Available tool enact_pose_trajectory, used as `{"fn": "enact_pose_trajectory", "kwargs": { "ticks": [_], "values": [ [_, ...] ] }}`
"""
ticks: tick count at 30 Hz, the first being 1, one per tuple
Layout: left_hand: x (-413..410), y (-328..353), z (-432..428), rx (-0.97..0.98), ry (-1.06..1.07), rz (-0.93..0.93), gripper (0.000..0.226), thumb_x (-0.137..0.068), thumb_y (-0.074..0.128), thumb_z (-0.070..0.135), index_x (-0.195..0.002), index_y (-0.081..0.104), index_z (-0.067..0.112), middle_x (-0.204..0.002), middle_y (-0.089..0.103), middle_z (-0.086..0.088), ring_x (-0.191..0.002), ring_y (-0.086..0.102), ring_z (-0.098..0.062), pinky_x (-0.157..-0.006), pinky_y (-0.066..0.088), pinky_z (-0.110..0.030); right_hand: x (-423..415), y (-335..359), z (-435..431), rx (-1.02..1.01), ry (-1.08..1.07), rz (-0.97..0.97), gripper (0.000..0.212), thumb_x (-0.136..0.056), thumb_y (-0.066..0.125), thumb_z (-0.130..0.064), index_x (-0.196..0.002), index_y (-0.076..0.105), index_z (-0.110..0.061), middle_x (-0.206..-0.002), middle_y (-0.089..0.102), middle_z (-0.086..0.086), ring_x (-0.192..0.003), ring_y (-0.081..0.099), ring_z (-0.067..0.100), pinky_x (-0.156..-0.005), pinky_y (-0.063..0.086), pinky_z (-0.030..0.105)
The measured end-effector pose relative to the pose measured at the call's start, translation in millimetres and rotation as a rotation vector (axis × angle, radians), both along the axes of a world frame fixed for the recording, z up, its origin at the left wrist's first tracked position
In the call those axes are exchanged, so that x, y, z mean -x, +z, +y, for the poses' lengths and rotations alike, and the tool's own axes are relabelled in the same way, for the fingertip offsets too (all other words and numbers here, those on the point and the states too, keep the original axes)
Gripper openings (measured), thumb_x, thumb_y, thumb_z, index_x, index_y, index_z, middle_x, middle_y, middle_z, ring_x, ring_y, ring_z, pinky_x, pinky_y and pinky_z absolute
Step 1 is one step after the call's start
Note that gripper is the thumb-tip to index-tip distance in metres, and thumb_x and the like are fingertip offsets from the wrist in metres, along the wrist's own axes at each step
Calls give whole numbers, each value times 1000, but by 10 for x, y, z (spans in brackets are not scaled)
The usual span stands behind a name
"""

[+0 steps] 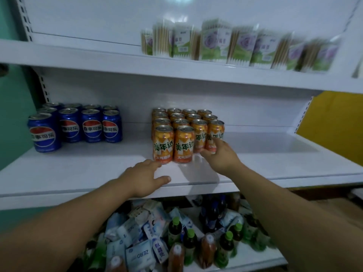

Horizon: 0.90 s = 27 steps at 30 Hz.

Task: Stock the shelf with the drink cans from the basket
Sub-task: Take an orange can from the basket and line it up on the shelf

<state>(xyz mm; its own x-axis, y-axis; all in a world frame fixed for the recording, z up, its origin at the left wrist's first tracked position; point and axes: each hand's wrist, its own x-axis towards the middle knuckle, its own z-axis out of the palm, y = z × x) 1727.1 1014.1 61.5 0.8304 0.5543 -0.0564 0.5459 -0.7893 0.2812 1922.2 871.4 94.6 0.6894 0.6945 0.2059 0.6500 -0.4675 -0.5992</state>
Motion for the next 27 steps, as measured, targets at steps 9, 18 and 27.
{"fn": "enact_pose_trajectory", "kwargs": {
  "ticks": [9,18,27],
  "values": [
    [-415,187,-1253,-53,-433,15,72,-88,47,63,-146,32,24,-152,32,1,-136,35,-20,-110,33,-38,71,163,-1576,307,-333,-2,76,-94,48,-56,-152,21,-15,-151,35,12,-125,47,32,-95,46,40],
    [-844,-291,-2698,-47,-851,158,74,-89,48,60,-149,28,22,-156,24,-1,-141,28,-22,-112,31,-40,607,-84,-3137,465,-636,97,68,-97,47,-51,-151,28,-15,-153,34,7,-134,40,28,-103,38,36],
    [-1189,-1317,-3462,12,-1118,394,67,-90,49,56,-145,35,19,-151,33,-5,-136,35,-25,-109,35,-40,710,-1189,-3974,485,-937,382,63,-94,52,-51,-144,38,-16,-139,50,8,-121,51,27,-97,45,36]
  ]
}}
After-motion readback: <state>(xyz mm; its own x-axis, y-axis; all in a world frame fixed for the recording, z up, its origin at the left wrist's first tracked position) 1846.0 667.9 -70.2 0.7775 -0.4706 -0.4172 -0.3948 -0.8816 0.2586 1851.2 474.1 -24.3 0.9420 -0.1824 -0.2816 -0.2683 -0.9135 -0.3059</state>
